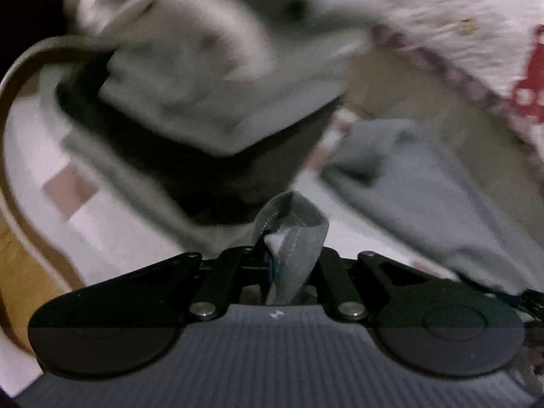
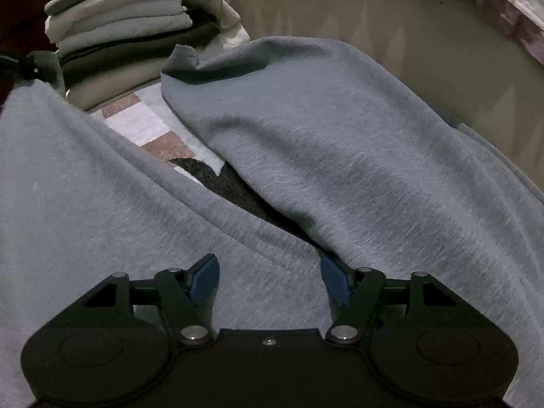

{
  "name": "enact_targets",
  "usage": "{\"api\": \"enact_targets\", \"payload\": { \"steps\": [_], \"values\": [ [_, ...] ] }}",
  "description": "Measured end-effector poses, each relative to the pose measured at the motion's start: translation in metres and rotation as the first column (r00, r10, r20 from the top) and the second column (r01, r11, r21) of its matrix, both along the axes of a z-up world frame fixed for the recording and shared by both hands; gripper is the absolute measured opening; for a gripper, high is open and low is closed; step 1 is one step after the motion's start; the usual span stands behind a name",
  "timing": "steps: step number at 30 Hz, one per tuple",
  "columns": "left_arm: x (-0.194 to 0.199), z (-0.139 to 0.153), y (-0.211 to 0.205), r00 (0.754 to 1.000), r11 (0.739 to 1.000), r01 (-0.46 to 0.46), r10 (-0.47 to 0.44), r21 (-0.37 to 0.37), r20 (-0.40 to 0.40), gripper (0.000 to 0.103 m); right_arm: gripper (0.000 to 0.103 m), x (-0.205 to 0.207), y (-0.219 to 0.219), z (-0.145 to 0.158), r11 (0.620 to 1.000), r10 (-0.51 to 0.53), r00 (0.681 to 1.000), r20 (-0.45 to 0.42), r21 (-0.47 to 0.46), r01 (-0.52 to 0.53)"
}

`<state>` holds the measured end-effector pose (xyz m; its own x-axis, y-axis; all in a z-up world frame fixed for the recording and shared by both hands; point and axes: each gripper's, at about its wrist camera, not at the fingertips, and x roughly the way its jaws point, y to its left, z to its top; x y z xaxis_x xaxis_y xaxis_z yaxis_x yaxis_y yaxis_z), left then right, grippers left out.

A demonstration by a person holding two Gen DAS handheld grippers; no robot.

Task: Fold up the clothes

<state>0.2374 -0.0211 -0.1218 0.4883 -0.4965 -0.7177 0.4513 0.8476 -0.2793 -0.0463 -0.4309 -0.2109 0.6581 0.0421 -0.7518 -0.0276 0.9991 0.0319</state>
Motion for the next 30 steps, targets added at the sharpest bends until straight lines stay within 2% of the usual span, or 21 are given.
{"api": "enact_targets", "payload": {
  "steps": [3,4,5,6,7,8,10,11,12,13,14,15,16,17,19,20,21,22,25,28,30],
  "values": [
    [0.001,-0.022,-0.011,1.0,0.999,-0.011,0.01,0.043,0.024,0.008,0.071,0.002,0.001,0.001,1.0,0.003,1.0,-0.006,-0.008,-0.003],
    [-0.005,-0.025,-0.015,0.999,0.999,-0.005,0.003,0.051,0.049,0.008,0.063,0.001,0.001,0.002,1.0,0.002,1.0,0.004,-0.012,-0.002],
    [-0.012,-0.028,-0.018,0.997,0.998,0.001,-0.005,0.058,0.074,0.007,0.051,0.0,0.001,0.002,1.0,0.001,1.0,0.015,-0.016,-0.001],
    [-0.013,-0.029,-0.021,0.997,0.998,0.003,-0.008,0.058,0.082,0.007,0.016,-0.001,0.001,0.003,1.0,0.0,1.0,0.025,-0.021,0.0],
    [-0.014,-0.029,-0.023,0.996,0.998,0.006,-0.012,0.057,0.09,0.007,0.006,-0.001,0.001,0.005,1.0,0.007,1.0,0.028,-0.027,-0.006],
    [-0.013,-0.027,-0.021,0.996,0.999,0.003,-0.006,0.034,0.089,0.008,0.001,-0.002,0.003,0.007,0.999,0.012,0.999,0.039,-0.052,-0.01],
    [-0.009,-0.023,-0.016,0.996,1.0,-0.007,0.009,-0.025,0.089,0.009,0.0,-0.007,0.006,0.016,0.992,0.002,0.996,0.091,-0.122,0.009],
    [-0.006,-0.02,-0.01,0.996,0.999,-0.015,0.019,-0.048,0.084,0.011,0.0,-0.011,0.004,0.025,0.991,-0.032,0.99,0.14,-0.128,0.05],
    [-0.002,-0.021,-0.007,0.997,0.998,-0.03,0.034,-0.059,0.071,0.011,0.0,-0.013,0.001,0.031,0.987,-0.068,0.983,0.169,-0.131,0.091],
    [0.002,-0.023,-0.006,0.998,0.998,-0.05,0.052,-0.048,0.047,0.018,0.0,-0.012,-0.002,0.034,0.98,-0.097,0.979,0.181,-0.156,0.126],
    [0.006,-0.026,-0.005,0.997,0.997,-0.078,0.078,-0.016,0.015,0.037,0.0,-0.009,-0.004,0.034,0.969,-0.12,0.977,0.179,-0.194,0.155],
    [0.01,-0.028,-0.006,0.993,0.992,-0.111,0.112,0.053,-0.021,0.05,0.0,-0.005,-0.009,0.032,0.962,-0.145,0.977,0.153,-0.211,0.176],
    [0.006,-0.027,-0.004,0.993,0.99,-0.119,0.12,0.08,-0.008,0.06,0.0,0.0,-0.013,0.032,0.96,-0.169,0.979,0.117,-0.206,0.191],
    [0.002,-0.026,-0.002,0.992,0.986,-0.127,0.127,0.106,0.006,0.06,0.001,0.004,-0.013,0.033,0.963,-0.183,0.979,0.089,-0.184,0.197],
    [-0.013,-0.025,0.009,0.996,0.993,-0.085,0.082,0.086,0.041,0.061,0.009,0.005,-0.006,0.04,0.98,-0.148,0.985,0.092,-0.122,0.159],
    [-0.021,-0.024,0.014,0.996,0.995,-0.064,0.06,0.076,0.059,0.063,0.012,0.008,0.003,0.042,0.988,-0.11,0.991,0.079,-0.099,0.118],
    [-0.029,-0.023,0.02,0.996,0.997,-0.043,0.038,0.067,0.077,0.063,0.02,0.011,0.011,0.043,0.994,-0.071,0.995,0.065,-0.077,0.076],
    [-0.033,-0.026,0.026,0.998,0.998,-0.03,0.026,0.059,0.061,0.063,0.023,0.014,0.019,0.044,0.998,-0.031,0.998,0.053,-0.053,0.034],
    [-0.048,-0.038,0.035,0.998,0.998,0.058,-0.058,0.036,0.012,0.063,0.023,0.028,0.045,0.037,0.995,0.097,0.995,-0.004,-0.032,-0.097],
    [-0.062,-0.05,0.027,0.989,0.985,0.14,-0.145,0.102,0.041,0.063,0.023,0.042,0.063,0.032,0.982,0.188,0.982,-0.034,0.007,-0.188],
    [-0.066,-0.058,0.02,0.986,0.981,0.145,-0.154,0.127,0.069,0.062,0.024,0.048,0.071,0.029,0.975,0.221,0.974,-0.048,0.021,-0.22]
  ]
}}
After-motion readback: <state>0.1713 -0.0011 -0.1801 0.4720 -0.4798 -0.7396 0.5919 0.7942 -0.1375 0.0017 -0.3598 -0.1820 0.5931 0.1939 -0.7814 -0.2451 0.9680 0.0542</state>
